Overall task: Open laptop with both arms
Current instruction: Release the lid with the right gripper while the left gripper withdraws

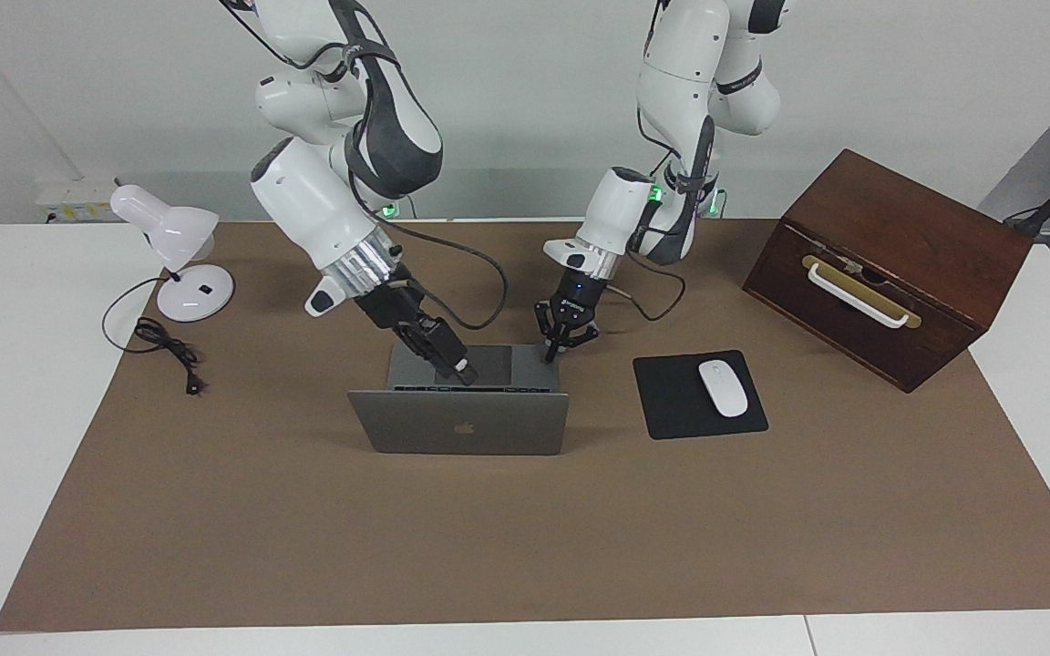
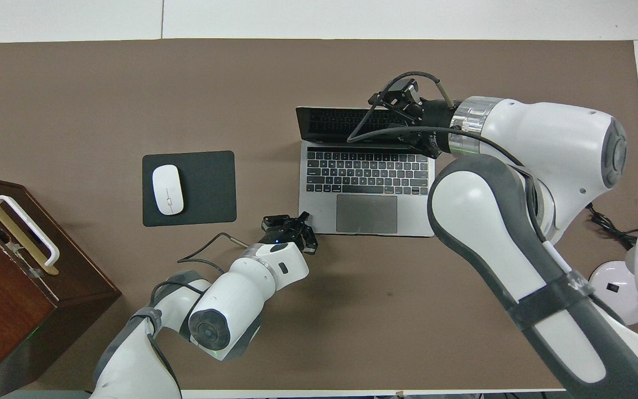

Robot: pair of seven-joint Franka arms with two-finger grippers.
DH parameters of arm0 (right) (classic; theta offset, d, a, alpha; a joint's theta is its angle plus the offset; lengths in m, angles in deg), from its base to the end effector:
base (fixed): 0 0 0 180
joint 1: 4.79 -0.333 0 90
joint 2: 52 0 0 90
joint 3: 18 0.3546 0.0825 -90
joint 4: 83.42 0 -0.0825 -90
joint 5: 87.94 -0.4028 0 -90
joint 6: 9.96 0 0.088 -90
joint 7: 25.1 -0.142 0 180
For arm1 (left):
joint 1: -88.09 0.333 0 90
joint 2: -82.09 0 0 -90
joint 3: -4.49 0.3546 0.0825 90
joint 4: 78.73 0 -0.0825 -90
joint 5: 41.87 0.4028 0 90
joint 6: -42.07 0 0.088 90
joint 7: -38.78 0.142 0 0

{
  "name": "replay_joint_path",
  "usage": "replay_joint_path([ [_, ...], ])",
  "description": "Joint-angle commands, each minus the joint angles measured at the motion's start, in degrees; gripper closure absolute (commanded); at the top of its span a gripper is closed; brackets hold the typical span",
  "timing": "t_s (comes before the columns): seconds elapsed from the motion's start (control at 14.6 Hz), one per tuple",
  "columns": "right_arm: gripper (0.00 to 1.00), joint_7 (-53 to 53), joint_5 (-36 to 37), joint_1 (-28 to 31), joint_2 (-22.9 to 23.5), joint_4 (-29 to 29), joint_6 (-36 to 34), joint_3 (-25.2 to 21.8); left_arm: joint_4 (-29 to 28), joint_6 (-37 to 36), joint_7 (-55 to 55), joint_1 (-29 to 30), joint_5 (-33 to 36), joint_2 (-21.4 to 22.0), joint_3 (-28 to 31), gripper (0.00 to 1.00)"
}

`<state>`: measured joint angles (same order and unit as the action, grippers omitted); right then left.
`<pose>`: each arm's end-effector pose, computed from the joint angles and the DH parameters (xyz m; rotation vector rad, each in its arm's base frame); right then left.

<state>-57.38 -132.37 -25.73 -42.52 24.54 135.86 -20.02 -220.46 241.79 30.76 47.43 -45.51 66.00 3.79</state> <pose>0.6423 0.2266 0.4755 -2.2349 0.9142 -0.2182 0.4304 -0.3678 0.2620 2.5940 -0.6791 0.9295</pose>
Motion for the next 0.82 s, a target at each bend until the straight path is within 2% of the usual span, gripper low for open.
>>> replay_joint_path([
  [0.0,0.26,-0.9,6.3,0.8,-1.1,-0.4,-4.1,0.2,1.6,0.6,-2.3,0.2,-0.2,0.1,-0.3,1.00],
  [0.21,0.26,-0.3,13.2,2.0,-2.6,-0.7,-9.7,0.3,1.6,-2.0,-4.4,0.3,-0.3,2.5,-0.3,1.00],
  [0.41,0.23,-0.1,22.2,2.8,-5.2,-1.2,-19.0,0.4,2.1,-8.9,-5.1,1.5,-0.3,6.9,-0.1,1.00],
  [0.55,0.23,1.4,26.5,3.6,-6.9,-1.0,-24.0,0.4,4.3,-16.6,-5.1,2.1,-0.3,9.8,-0.1,1.00],
  [0.76,0.21,5.0,29.1,5.0,-8.0,-1.0,-28.8,0.3,9.7,-30.2,-4.8,3.7,-0.3,13.1,-0.1,1.00],
])
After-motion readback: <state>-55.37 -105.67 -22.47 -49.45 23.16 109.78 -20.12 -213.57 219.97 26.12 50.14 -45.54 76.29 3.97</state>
